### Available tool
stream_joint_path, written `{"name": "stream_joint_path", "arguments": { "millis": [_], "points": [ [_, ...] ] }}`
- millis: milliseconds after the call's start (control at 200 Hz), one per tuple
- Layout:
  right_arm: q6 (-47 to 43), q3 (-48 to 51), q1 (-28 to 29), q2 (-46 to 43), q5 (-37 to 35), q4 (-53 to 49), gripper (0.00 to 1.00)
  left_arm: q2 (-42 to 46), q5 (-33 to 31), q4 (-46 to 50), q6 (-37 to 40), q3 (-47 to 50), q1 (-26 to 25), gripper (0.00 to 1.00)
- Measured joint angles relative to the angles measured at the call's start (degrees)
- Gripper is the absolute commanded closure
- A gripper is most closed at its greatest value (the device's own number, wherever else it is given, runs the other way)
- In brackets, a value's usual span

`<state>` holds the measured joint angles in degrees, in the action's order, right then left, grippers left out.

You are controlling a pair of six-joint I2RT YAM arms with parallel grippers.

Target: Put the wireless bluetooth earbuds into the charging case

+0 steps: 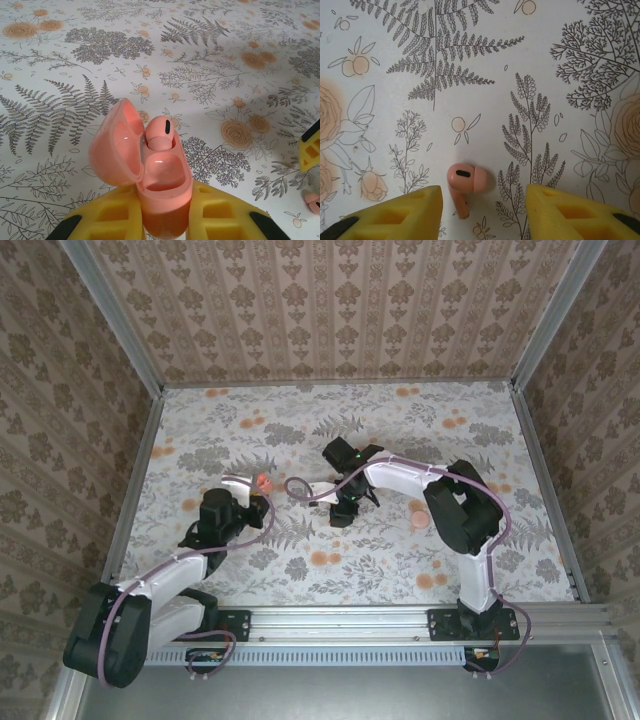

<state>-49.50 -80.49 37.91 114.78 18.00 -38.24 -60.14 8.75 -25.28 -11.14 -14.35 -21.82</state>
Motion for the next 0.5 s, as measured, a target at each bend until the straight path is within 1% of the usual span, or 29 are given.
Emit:
{"name": "stream_joint_path", "arguments": {
  "millis": [500],
  "points": [
    [-1.81, -0.46, 1.38, 1.57, -0.63, -1.92, 0.61, 1.51, -0.02, 0.20, 0.00, 0.00, 0.17, 0.85]
  ]
}}
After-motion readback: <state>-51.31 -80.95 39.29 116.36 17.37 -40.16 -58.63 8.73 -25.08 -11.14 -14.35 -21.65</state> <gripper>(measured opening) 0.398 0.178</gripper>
